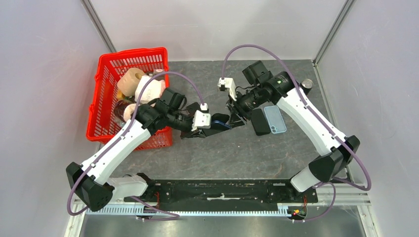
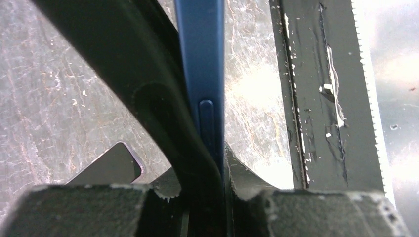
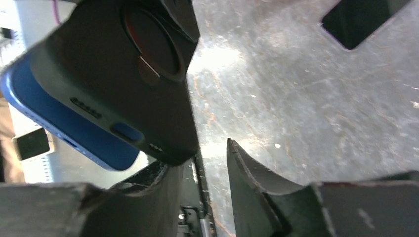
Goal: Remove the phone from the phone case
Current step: Remove the phone case from the phone.
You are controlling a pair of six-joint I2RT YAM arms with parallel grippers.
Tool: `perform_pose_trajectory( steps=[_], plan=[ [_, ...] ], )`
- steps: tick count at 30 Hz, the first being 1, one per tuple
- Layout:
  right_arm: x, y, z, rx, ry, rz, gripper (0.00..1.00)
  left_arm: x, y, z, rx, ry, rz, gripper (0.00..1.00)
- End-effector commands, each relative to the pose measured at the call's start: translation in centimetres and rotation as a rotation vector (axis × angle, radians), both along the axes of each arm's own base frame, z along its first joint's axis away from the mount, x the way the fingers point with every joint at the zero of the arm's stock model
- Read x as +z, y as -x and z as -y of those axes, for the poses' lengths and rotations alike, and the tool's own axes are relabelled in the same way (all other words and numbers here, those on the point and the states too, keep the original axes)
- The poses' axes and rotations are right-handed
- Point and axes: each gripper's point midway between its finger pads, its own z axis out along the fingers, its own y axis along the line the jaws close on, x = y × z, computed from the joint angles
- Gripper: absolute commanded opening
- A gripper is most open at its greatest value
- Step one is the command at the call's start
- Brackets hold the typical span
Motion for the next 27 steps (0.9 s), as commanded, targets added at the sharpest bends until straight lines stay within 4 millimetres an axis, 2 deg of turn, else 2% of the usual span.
perform_pose_trajectory(
  steps=[1,4,8,11,15,19,27],
  plan=[
    [3.2,-3.3,1.9,-0.098,-0.027,0.249,0.49,3.5,1.0,1.4,-0.041,0.163,0.012,0.02],
    [4.0,-1.8,3.7,-0.079,0.002,0.299,0.6,3.7,0.1,1.3,0.002,0.185,-0.001,0.02],
    [5.5,0.9,5.3,-0.02,-0.015,0.35,0.63,3.6,-1.1,1.3,0.048,0.199,-0.018,0.02],
    [7.2,3.3,5.4,0.049,-0.089,0.371,0.62,3.6,-1.5,1.6,0.067,0.213,-0.034,0.02],
    [9.5,5.4,4.2,0.137,-0.218,0.338,0.61,3.9,-1.8,2.0,0.087,0.232,-0.059,0.02],
    [10.5,5.1,2.9,0.17,-0.274,0.304,0.6,3.8,-1.7,2.2,0.09,0.238,-0.085,0.02],
    [10.9,3.4,1.1,0.174,-0.317,0.286,0.59,3.5,-1.4,2.2,0.089,0.249,-0.1,0.02]
  ],
)
